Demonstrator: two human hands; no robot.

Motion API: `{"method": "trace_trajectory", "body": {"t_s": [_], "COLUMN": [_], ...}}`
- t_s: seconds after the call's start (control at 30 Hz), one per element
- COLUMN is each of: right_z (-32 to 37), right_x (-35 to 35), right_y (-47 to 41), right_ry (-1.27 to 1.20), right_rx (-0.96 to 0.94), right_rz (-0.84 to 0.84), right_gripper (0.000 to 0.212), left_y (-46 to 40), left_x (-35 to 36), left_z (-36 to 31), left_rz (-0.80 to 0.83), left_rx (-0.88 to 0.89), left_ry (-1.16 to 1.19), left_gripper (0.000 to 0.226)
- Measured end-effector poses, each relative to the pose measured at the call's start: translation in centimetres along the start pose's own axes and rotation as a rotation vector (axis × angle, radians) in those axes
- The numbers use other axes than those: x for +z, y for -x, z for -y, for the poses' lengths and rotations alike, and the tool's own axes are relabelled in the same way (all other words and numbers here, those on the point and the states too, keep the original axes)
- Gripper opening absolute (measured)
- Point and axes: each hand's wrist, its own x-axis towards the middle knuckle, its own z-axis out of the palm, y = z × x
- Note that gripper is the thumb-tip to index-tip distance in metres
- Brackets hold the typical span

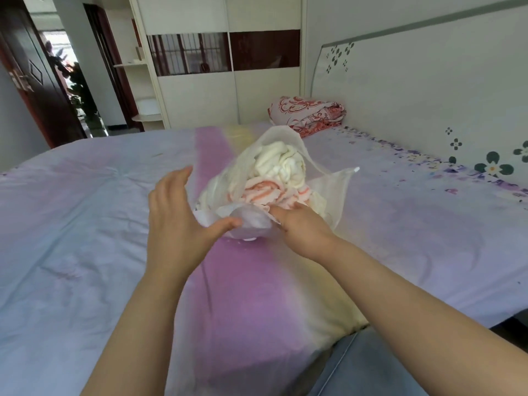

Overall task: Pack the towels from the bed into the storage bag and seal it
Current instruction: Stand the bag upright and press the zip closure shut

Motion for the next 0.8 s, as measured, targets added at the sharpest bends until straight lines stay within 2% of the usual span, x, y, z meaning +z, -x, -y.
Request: {"method": "trace_trajectory", "body": {"t_s": [0.03, 0.07, 0.1, 0.13, 0.17, 0.23, 0.3, 0.37, 0.43, 0.47, 0.53, 0.6, 0.63, 0.7, 0.8], "right_z": [0.3, 0.8, 1.4, 1.9, 2.2, 2.6, 2.5, 2.5, 2.2, 1.7, 0.6, -0.3, -0.4, 0.0, 2.1], "right_x": [-0.5, -1.1, -1.7, -2.2, -2.8, -4.0, -5.4, -7.1, -9.1, -10.2, -12.4, -14.9, -16.1, -18.5, -22.2], "right_y": [-0.2, -0.4, -0.8, -1.1, -1.6, -2.4, -2.9, -3.0, -2.8, -2.7, -3.1, -4.3, -5.0, -6.5, -8.1], "right_ry": [0.027, 0.042, 0.054, 0.057, 0.056, 0.058, 0.042, 0.018, 0.052, 0.119, 0.227, 0.251, 0.258, 0.277, 0.244], "right_rx": [-0.024, -0.052, -0.074, -0.094, -0.109, -0.080, 0.042, 0.131, 0.075, 0.042, 0.016, 0.074, 0.110, 0.138, 0.047], "right_rz": [0.039, 0.074, 0.085, 0.091, 0.062, -0.002, -0.115, -0.340, -0.514, -0.526, -0.368, -0.189, -0.158, -0.250, -0.612], "right_gripper": [0.015, 0.003, 0.009, 0.009, 0.006, 0.027, 0.032, 0.026, 0.037, 0.048, 0.063, 0.051, 0.044, 0.036, 0.029], "left_y": [-0.9, -1.9, -2.9, -3.6, -4.2, -5.3, -6.0, -6.8, -8.0, -8.6, -10.2, -12.1, -13.1, -15.5, -18.2], "left_x": [-0.5, -0.8, -0.8, -0.3, 0.3, 0.9, 0.6, 0.3, 0.1, 0.0, -0.4, -1.0, -1.4, -2.4, -4.8], "left_z": [-0.4, -1.3, -2.4, -3.4, -4.4, -5.8, -6.4, -6.0, -5.5, -5.3, -5.4, -6.3, -7.0, -8.6, -11.0], "left_rz": [0.135, 0.292, 0.412, 0.451, 0.413, 0.218, 0.124, 0.048, -0.074, -0.117, -0.182, -0.230, -0.236, -0.278, -0.466], "left_rx": [0.100, 0.177, 0.228, 0.263, 0.292, 0.375, 0.409, 0.488, 0.581, 0.603, 0.603, 0.544, 0.486, 0.397, 0.340], "left_ry": [-0.118, -0.240, -0.372, -0.507, -0.621, -0.757, -0.721, -0.652, -0.570, -0.535, -0.485, -0.398, -0.342, -0.194, 0.138], "left_gripper": [0.114, 0.125, 0.128, 0.122, 0.103, 0.045, 0.021, 0.008, 0.012, 0.014, 0.021, 0.027, 0.028, 0.029, 0.027]}}
